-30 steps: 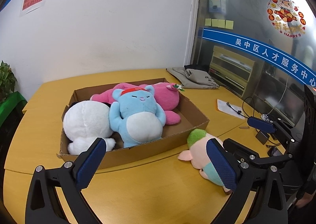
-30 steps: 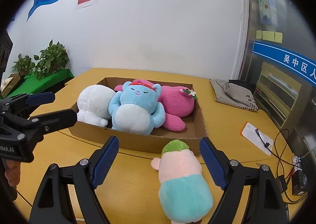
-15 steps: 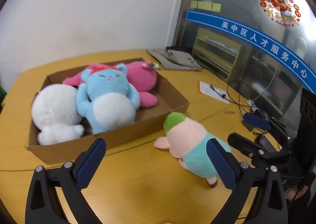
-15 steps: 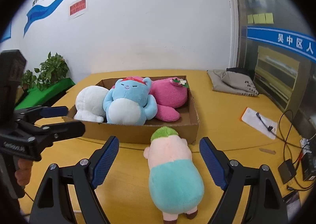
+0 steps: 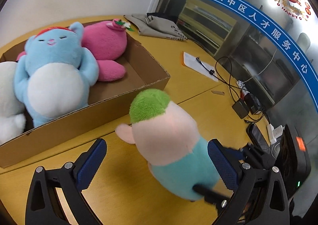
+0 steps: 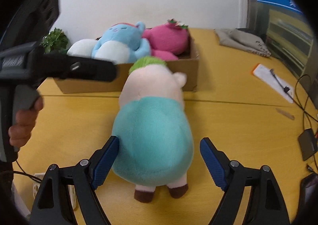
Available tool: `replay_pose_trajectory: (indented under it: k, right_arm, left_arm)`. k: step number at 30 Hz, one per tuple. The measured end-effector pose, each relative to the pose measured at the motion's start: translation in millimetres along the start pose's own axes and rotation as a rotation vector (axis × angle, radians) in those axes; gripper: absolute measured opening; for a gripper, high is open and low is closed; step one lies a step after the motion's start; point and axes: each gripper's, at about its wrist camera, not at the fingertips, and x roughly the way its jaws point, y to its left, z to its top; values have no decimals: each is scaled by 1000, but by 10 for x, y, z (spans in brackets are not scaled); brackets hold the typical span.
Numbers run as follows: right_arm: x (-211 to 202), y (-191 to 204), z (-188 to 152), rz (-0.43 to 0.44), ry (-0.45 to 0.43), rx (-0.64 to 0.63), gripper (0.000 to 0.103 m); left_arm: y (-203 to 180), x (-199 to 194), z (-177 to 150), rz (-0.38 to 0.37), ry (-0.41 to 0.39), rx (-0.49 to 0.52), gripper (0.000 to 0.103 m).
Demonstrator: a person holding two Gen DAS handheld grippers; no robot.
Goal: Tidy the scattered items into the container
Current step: 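Move both grippers to the green-haired pink-and-teal plush and close on it, then carry the green-haired plush into the box and open both grippers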
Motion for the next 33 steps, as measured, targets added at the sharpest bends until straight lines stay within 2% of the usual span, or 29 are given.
replay_pose_trajectory:
  k: [5, 7, 8, 12, 16, 19, 21, 25, 27, 29, 33]
  right_arm:
    - [16, 9, -153, 50, -8, 4, 72]
    - [6, -30, -185, 68, -13, 18, 67]
    - [-5, -35, -204, 75, -19, 17, 65]
    - [-67, -43, -254, 92, -56, 9, 58]
    - [-189, -65, -139, 116, -129, 5, 56]
    - [-333, -47, 133, 139, -222, -9, 56]
    - [-350, -56, 429, 142, -272, -39, 56]
    - [-126, -147, 1111, 151, -332, -87, 56]
    - [126, -234, 1407, 150, -352, -103, 56]
    - [429, -309, 1573, 146, -347, -104, 57]
    - [981, -394, 1542, 134, -225, -74, 57]
  left_arm:
    - [36, 318, 124, -58, 19, -30, 102]
    - [-15, 420, 155, -79, 25, -7, 94]
    - [-46, 448, 166, -88, 27, 9, 83]
    - [-176, 414, 179, -76, -7, 86, 75]
    - [-140, 146, 380, -90, -85, 66, 73]
    - [-190, -124, 709, -49, -180, 117, 73]
    - [-193, -234, 1018, -6, -226, 146, 73]
    - [24, -182, 1679, 84, -286, 123, 74]
    - [215, -12, 1914, 99, -274, 86, 74]
    - [430, 281, 2074, 111, -230, 64, 74]
    - [651, 819, 2018, 94, -118, 84, 75]
